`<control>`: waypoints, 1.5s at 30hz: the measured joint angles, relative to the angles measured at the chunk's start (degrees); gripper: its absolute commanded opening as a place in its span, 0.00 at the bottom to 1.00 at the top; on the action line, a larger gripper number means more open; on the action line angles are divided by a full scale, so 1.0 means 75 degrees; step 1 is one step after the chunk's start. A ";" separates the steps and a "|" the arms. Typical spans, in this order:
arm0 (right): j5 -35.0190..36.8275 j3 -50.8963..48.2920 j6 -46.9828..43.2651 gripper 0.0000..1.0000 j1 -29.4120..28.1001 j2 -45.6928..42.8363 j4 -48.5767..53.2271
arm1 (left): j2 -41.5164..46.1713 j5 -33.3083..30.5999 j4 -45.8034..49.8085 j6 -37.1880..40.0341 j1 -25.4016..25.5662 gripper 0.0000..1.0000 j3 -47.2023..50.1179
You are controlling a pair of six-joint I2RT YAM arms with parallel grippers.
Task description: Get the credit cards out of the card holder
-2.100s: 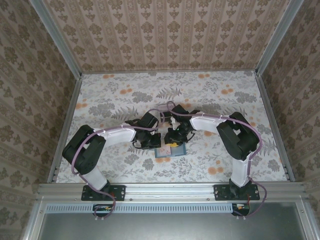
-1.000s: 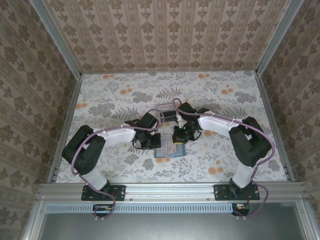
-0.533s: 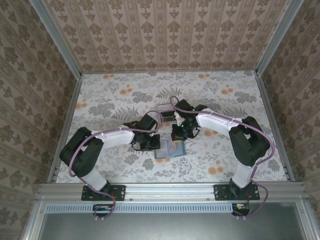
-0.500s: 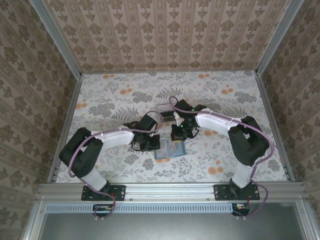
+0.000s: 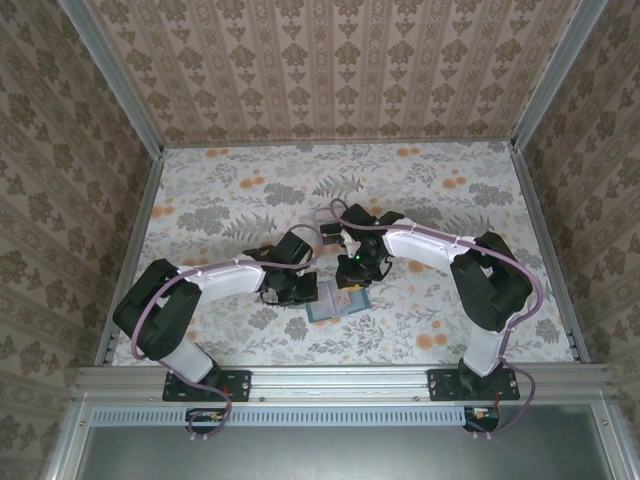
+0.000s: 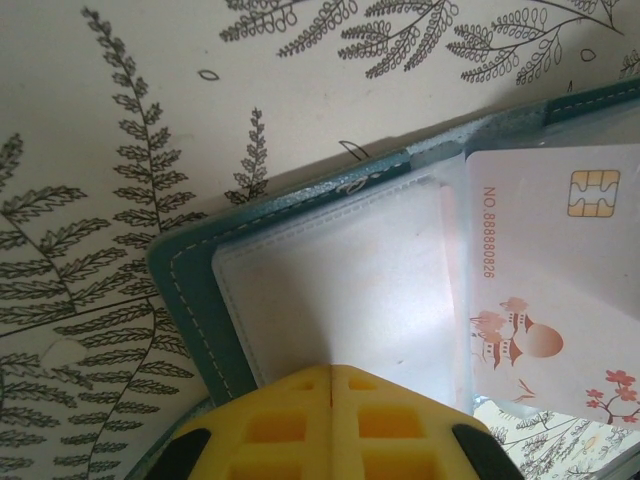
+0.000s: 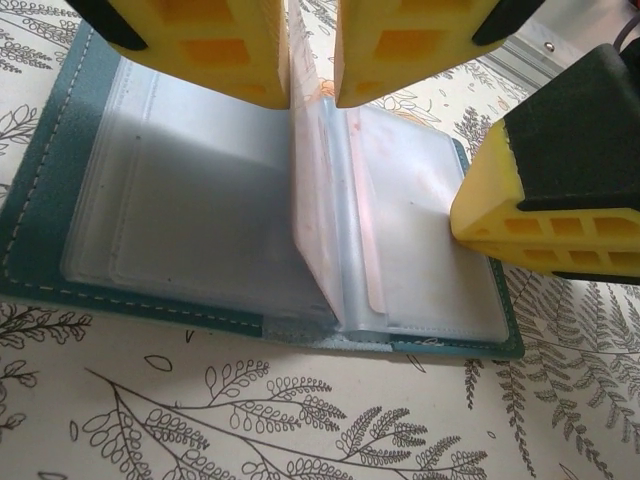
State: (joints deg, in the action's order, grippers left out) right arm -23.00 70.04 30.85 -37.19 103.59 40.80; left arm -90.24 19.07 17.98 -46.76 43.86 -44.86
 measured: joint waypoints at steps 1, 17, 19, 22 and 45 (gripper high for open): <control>-0.0003 -0.0003 0.0058 0.20 -0.0012 0.0000 -0.0006 | 0.0000 0.0000 0.0003 0.0003 0.0000 0.04 0.0000; 0.0093 -0.0160 0.0303 0.07 -0.0020 -0.0533 0.0047 | 0.0251 -0.0184 0.0478 0.0201 -0.0242 0.04 -0.0251; 0.0108 -0.0117 0.0283 0.07 0.0023 -0.0691 0.0111 | 0.0321 -0.0207 0.0481 0.0248 -0.0370 0.05 -0.0373; 0.0128 0.0090 0.0099 0.06 0.0134 -0.0822 0.0265 | 0.0356 -0.0213 0.0484 0.0347 -0.0522 0.05 -0.0527; 0.2748 0.3978 -0.9824 0.00 0.0493 0.1311 0.1699 | 0.1233 -0.0172 0.0420 0.0466 -0.1215 0.05 0.0414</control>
State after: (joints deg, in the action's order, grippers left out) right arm -2.39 99.88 -42.83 -33.50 113.43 53.54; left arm -80.99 17.78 21.12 -43.27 34.74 -41.76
